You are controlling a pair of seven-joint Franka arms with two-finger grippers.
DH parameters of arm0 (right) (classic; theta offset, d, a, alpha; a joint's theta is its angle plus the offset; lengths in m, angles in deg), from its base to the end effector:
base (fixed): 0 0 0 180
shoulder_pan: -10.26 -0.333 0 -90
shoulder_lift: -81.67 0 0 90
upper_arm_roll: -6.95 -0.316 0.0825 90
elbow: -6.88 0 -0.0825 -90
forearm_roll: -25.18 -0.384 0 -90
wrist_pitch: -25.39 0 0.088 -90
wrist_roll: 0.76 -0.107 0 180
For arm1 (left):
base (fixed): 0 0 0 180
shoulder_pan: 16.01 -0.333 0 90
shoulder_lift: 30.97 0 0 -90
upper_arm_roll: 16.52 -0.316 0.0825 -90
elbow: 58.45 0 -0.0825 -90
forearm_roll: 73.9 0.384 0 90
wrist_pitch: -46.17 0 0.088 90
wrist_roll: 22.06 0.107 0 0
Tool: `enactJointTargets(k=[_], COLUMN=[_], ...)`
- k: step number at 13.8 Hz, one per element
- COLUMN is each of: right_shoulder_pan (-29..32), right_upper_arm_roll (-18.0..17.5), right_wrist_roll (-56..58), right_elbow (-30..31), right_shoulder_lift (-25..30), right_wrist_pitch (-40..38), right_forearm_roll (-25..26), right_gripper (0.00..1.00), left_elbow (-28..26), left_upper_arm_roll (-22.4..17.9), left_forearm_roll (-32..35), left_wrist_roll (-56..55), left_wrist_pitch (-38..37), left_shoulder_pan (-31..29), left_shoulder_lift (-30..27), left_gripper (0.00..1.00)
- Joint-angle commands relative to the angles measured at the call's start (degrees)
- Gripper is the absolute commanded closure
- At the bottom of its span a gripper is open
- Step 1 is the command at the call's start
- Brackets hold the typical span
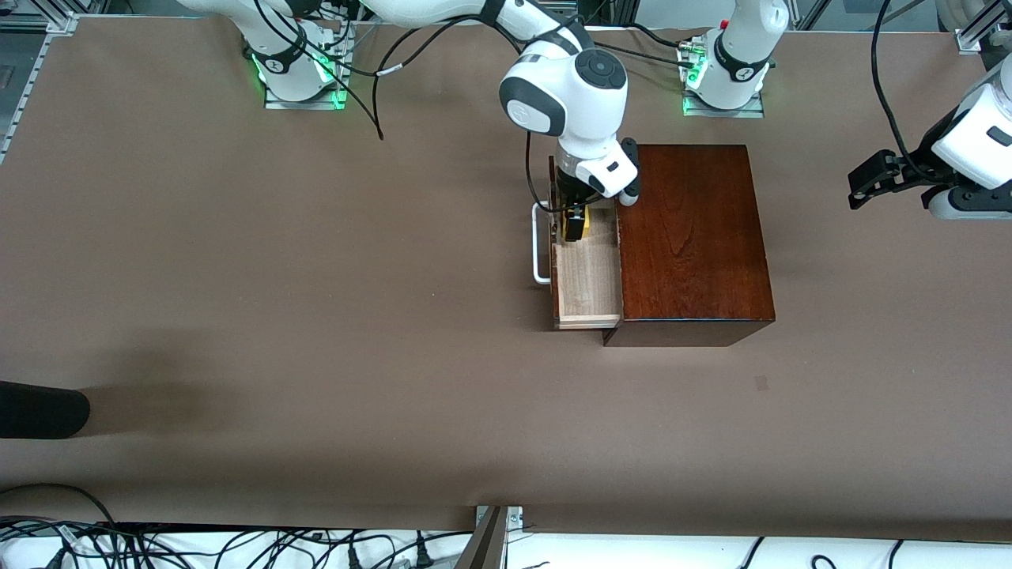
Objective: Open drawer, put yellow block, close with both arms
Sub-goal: 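Release the cube and withdraw the right gripper while the left gripper approaches, then push the drawer shut into the box with the left gripper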
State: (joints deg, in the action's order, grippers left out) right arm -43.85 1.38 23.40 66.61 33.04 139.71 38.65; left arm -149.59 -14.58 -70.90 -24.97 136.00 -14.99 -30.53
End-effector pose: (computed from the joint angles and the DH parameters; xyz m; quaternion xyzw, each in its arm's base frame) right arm 0.4290 0.6531 0.3424 0.7246 0.6832 0.0731 0.0542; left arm 0.5553 -0.0230 0.6107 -0.9995 0.0008 0.0139 0.0268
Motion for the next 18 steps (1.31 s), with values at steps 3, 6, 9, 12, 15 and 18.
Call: enactJointTargets(k=[3, 6, 9, 12, 15, 18], right_shoulder_pan=[3.7, 12.0, 22.5, 34.7, 39.5, 41.5], right_upper_arm_roll=[0.4, 0.3, 0.0, 0.0, 6.6, 8.6], right_wrist_roll=[-0.1, 0.4, 0.6, 0.4, -0.2, -4.0], right_elbow=[-2.0, -1.9, -1.6, 5.0, 18.2, 30.9], right_shoulder_lift=[8.8, 12.7, 15.8, 21.7, 32.2, 43.4], right_wrist_pitch=[-4.9, -8.4, -8.5, -8.5, -8.5, -10.1], right_forearm_roll=[-5.2, -6.4, -6.8, -13.8, -22.7, -22.6], right_gripper=[0.0, 0.0, 0.0, 0.0, 0.0, 0.0], left_elbow=[1.6, 1.7, 2.3, 5.8, 8.2, 8.3], left_upper_arm_roll=[0.1, 1.8, 6.3, 11.7, 19.5, 25.9], left_forearm_roll=[-0.2, -1.2, -3.0, -8.7, -8.8, -8.6], left_wrist_roll=[0.5, 1.6, 10.9, 19.0, 23.5, 30.9], left_wrist_pitch=[-1.4, -1.9, -2.6, -2.5, -0.5, 9.4], left_shoulder_pan=[0.6, 2.6, 5.3, 5.5, 6.1, 7.5], left_shoulder_lift=[1.0, 3.2, 6.5, 12.9, 18.0, 22.6], left_gripper=[0.0, 0.0, 0.0, 0.0, 0.0, 0.0])
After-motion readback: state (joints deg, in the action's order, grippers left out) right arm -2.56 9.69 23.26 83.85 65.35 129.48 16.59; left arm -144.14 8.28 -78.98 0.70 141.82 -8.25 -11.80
